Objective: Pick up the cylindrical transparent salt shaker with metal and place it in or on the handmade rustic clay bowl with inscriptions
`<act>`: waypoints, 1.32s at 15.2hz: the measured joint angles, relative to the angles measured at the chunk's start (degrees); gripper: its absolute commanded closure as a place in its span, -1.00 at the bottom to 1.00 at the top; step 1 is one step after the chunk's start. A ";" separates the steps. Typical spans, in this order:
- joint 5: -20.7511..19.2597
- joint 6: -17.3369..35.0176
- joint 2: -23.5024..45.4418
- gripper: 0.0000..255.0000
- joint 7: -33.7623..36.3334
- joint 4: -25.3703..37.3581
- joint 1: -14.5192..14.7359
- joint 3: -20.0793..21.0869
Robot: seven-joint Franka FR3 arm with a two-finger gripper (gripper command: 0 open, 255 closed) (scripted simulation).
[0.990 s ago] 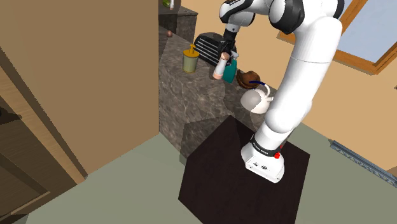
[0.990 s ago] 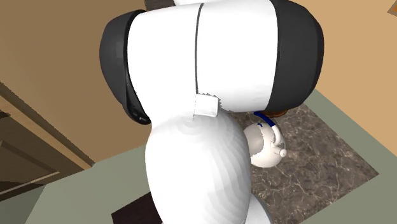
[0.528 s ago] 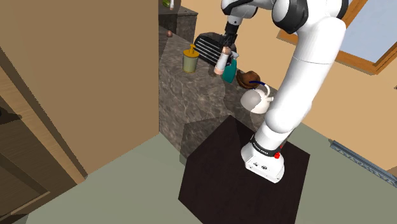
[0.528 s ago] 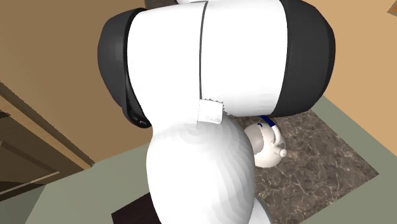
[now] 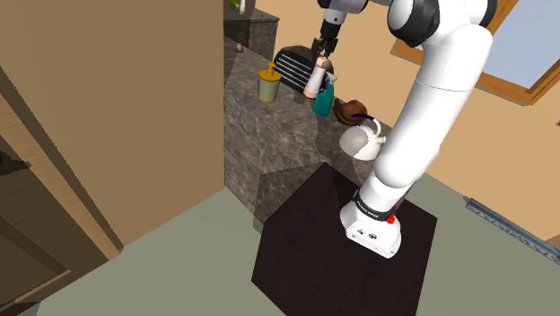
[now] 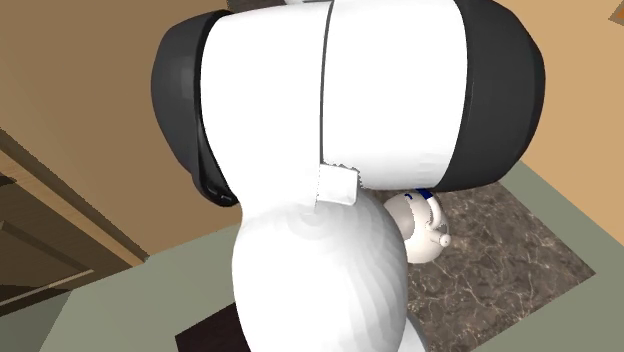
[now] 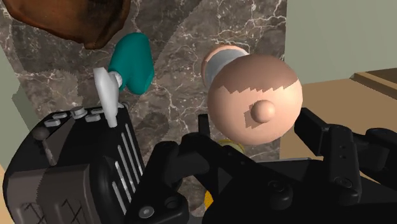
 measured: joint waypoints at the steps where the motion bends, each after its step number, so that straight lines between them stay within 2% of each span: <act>1: 0.09 -0.51 0.08 1.00 -0.57 0.53 -0.39 -0.23; 7: 2.43 -4.80 3.22 1.00 -8.06 6.85 -5.73 -2.78; 13: 5.39 -9.91 7.30 1.00 -15.90 14.63 -12.37 -5.01; 20: 11.61 -18.74 17.66 1.00 -24.44 31.72 -24.14 -5.73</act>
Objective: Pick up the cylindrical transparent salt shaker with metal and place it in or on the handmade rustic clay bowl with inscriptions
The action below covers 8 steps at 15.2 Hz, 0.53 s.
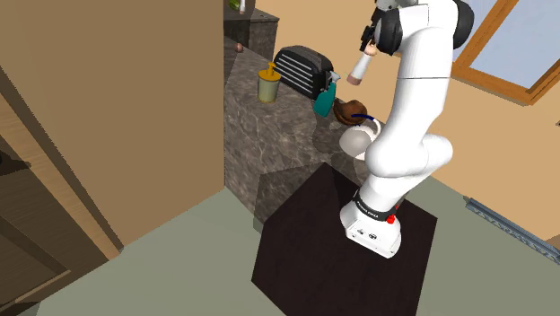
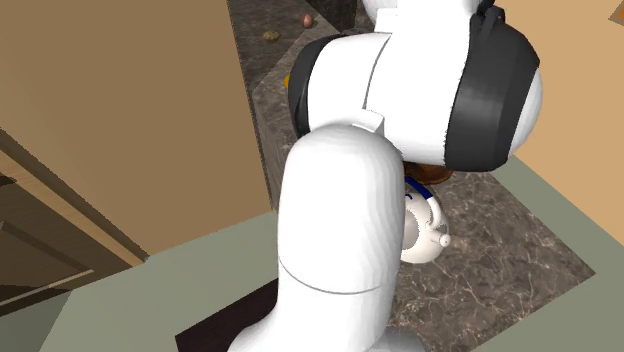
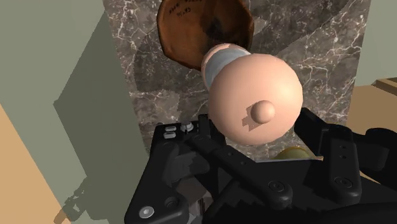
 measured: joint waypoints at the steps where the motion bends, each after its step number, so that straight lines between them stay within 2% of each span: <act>1: 1.24 -2.36 2.32 1.00 -1.17 4.57 -2.78 0.14; 2: 2.05 -3.62 3.85 1.00 -1.93 7.23 -4.58 0.30; 3: 2.12 -3.19 3.91 1.00 -2.44 6.68 -4.83 0.24; 8: 1.75 1.20 3.08 1.00 -3.31 1.21 -3.53 0.07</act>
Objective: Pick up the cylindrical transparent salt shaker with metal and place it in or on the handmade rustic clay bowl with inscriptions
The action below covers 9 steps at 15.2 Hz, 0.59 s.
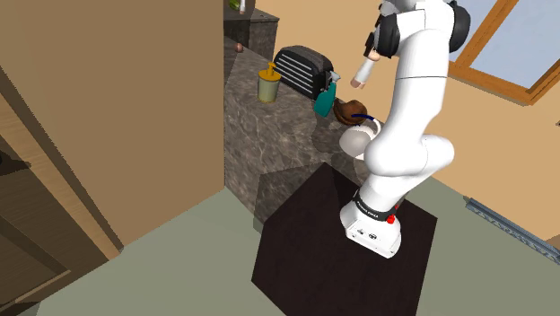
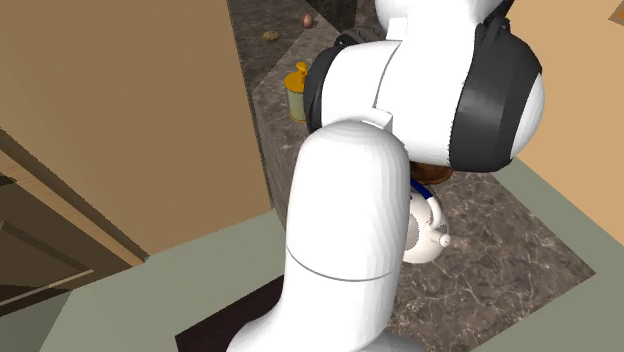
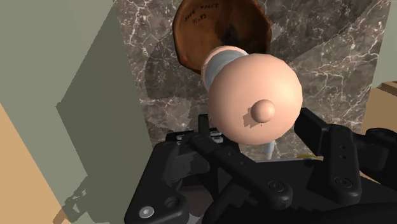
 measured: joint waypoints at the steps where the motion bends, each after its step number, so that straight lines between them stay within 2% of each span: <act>1: -0.13 1.14 -0.31 1.00 -0.13 -1.49 0.43 -0.05; 9: -0.23 7.62 -0.91 1.00 -0.98 -8.83 2.13 -0.02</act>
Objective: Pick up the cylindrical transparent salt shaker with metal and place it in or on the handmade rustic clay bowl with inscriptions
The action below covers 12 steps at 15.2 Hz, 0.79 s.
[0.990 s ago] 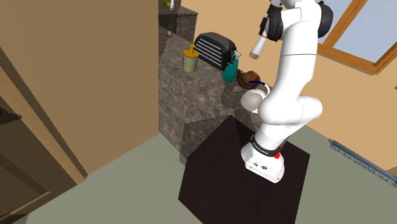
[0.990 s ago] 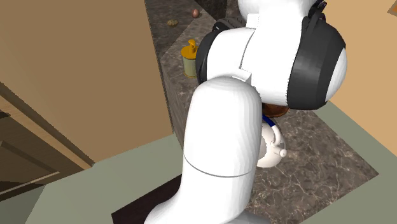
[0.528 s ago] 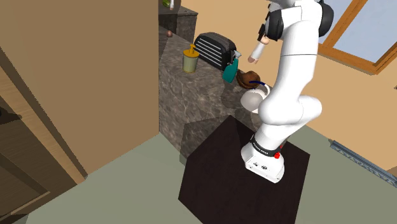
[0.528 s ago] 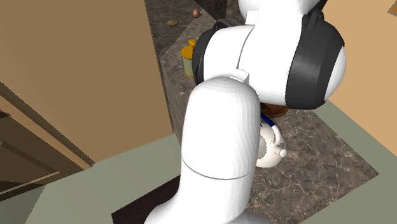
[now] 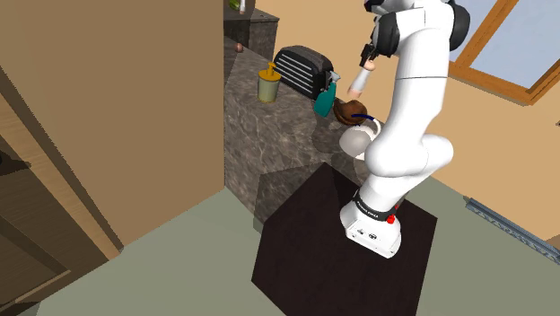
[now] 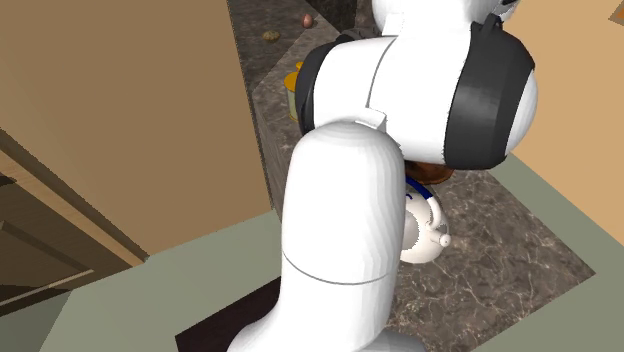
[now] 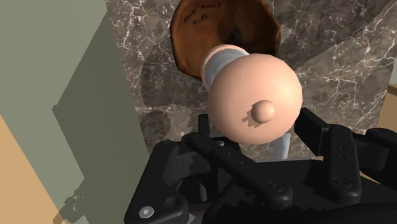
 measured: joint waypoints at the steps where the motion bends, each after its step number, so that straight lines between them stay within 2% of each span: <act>1: 0.11 0.50 0.18 1.00 -0.07 -0.35 0.02 0.06; 12: 0.90 8.03 0.74 1.00 -1.29 -7.70 1.23 0.55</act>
